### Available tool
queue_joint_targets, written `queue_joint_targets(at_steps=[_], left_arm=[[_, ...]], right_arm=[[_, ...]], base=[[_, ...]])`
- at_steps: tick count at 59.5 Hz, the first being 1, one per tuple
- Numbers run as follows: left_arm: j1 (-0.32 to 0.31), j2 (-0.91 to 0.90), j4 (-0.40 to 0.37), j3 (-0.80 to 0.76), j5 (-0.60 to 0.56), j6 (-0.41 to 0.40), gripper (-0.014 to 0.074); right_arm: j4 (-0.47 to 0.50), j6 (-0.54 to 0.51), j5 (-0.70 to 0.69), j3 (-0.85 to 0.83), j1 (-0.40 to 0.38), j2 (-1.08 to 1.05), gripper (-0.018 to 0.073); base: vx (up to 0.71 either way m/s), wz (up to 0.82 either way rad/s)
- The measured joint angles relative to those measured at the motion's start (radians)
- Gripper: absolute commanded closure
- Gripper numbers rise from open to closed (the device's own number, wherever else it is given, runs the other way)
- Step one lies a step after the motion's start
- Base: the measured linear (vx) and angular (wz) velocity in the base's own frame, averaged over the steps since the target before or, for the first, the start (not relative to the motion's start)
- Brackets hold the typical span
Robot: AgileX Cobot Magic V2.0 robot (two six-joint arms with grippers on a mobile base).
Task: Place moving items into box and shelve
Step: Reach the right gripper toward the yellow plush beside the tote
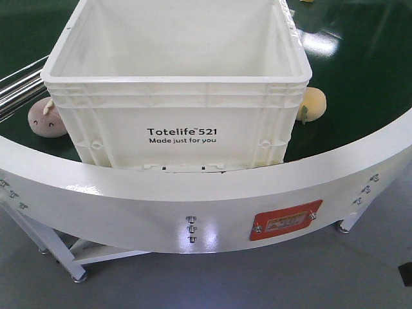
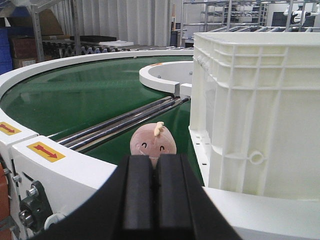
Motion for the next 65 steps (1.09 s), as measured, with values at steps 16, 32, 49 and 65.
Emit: queue_joint_targets(at_steps=[16,32,49,65], left_arm=[[0.000,0.000,0.000,0.000,0.000,0.000,0.0619],[0.000,0.000,0.000,0.000,0.000,0.000,0.0619],[0.000,0.000,0.000,0.000,-0.042,0.000,0.0619],[0.000,0.000,0.000,-0.163,-0.026,-0.001,0.0619]], right_arm=[[0.000,0.000,0.000,0.000,0.000,0.000,0.0575],[0.000,0.000,0.000,0.000,0.000,0.000,0.0575],[0.000,0.000,-0.002,0.000,0.000,0.000,0.0575],[0.000,0.000,0.098,-0.174,0.000,0.000,0.0575]], base=[[0.00,0.00],[0.00,0.00],[0.00,0.00],[0.00,0.00]])
